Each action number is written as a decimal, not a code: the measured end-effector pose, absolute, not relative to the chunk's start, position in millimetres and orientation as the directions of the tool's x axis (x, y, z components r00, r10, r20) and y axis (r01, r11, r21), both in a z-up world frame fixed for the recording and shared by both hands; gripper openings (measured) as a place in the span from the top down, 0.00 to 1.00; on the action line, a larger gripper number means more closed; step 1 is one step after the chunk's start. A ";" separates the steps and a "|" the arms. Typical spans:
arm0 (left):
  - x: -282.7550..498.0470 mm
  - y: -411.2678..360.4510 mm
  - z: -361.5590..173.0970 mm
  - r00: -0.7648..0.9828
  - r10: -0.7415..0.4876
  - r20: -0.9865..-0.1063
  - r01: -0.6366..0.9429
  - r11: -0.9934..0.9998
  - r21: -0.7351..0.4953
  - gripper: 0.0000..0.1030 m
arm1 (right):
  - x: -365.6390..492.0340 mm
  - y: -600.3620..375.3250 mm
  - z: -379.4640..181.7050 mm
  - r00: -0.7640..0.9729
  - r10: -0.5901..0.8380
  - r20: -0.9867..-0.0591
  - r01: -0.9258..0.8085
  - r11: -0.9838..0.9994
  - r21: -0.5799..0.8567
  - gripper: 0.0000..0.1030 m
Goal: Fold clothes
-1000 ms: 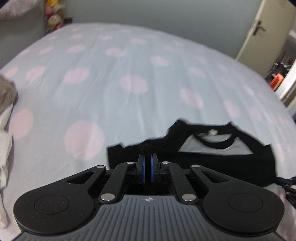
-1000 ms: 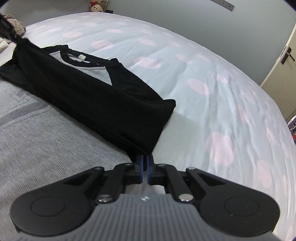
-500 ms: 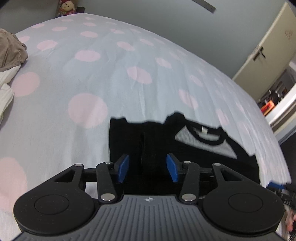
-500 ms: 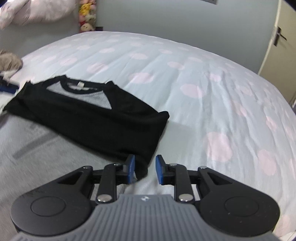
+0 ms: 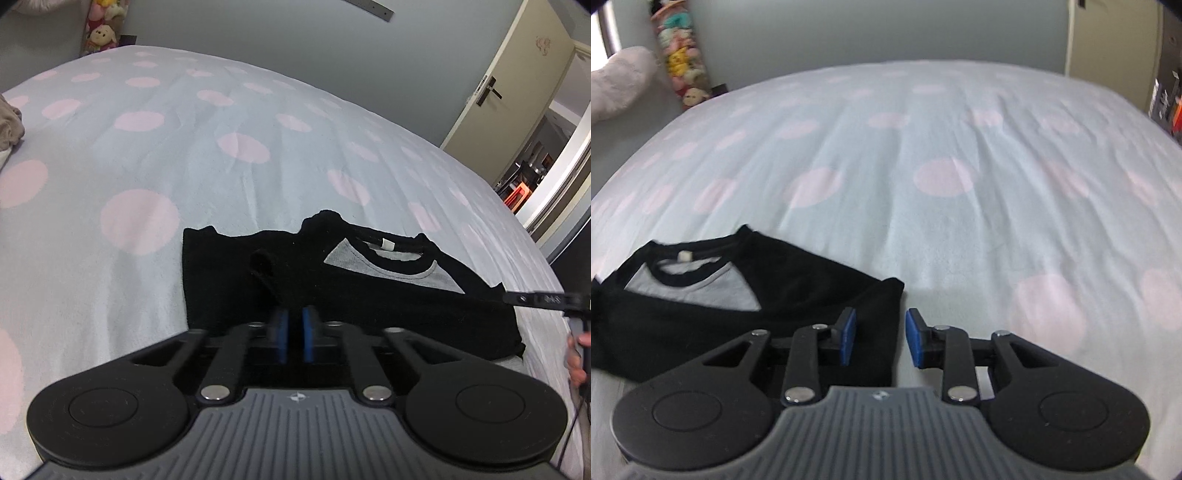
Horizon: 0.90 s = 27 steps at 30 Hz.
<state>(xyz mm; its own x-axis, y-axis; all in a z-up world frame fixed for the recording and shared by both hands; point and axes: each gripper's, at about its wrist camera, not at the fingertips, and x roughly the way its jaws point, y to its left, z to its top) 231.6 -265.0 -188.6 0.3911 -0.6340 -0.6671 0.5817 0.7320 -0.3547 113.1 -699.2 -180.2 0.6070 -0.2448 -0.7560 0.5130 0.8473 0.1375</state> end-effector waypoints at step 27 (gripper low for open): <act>202.2 -203.8 -184.4 0.174 -0.519 -0.837 0.427 0.806 -0.411 0.54 | 21.6 -650.7 -162.5 0.541 -0.095 -0.836 0.413 0.895 0.165 0.62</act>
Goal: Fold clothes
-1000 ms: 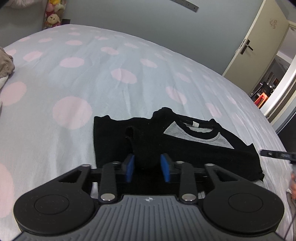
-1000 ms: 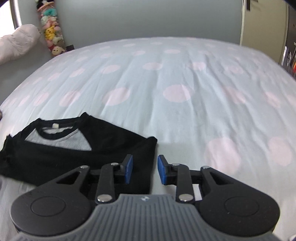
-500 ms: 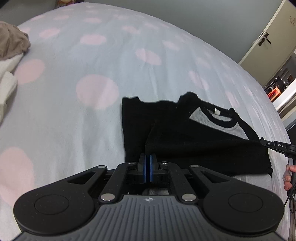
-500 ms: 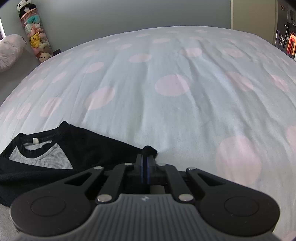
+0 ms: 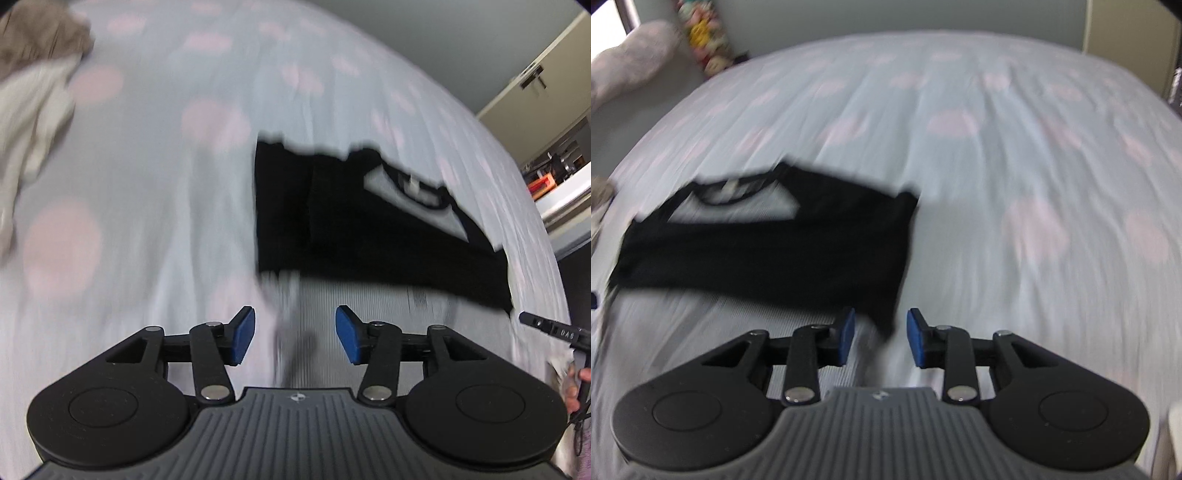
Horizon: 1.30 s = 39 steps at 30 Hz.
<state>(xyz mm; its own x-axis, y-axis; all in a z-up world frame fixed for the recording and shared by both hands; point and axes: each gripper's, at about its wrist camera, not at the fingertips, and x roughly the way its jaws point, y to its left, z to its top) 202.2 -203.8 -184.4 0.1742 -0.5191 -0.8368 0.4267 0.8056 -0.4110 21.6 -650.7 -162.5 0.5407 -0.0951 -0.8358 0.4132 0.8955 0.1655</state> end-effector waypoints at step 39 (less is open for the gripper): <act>130.6 -186.4 -146.5 0.253 -0.543 -0.801 0.543 0.765 -0.347 0.97 | -69.4 -598.4 -145.1 0.611 -0.015 -0.792 0.403 0.867 0.294 0.95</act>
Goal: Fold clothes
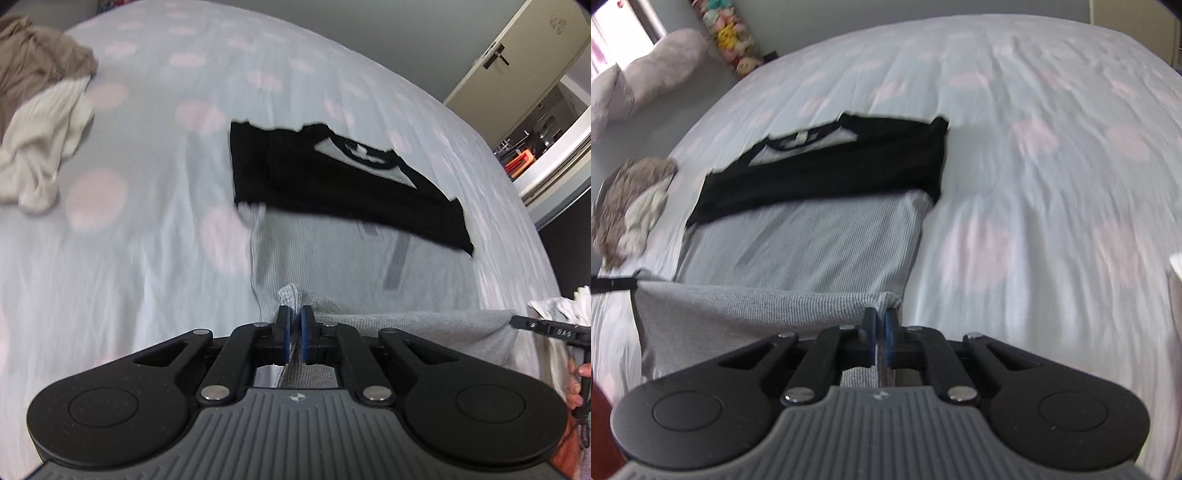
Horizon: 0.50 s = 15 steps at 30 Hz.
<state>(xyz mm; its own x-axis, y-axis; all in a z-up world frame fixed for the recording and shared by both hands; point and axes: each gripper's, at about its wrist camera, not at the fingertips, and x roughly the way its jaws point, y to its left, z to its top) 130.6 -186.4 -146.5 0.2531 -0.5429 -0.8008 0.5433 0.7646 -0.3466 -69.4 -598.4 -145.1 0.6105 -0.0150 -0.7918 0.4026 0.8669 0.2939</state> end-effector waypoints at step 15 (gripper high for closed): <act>129.0 -207.7 -156.2 0.256 -0.438 -0.862 0.703 0.696 -0.146 0.83 | -32.9 -595.5 -163.0 0.485 -0.050 -0.873 0.301 0.947 0.113 0.71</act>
<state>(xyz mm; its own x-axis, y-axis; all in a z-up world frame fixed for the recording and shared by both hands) 129.0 -207.7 -156.2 0.2556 -0.4382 -0.8618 0.7029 0.6962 -0.1455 -32.9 -595.5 -163.0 0.4850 -0.0501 -0.8731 0.3009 0.9470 0.1128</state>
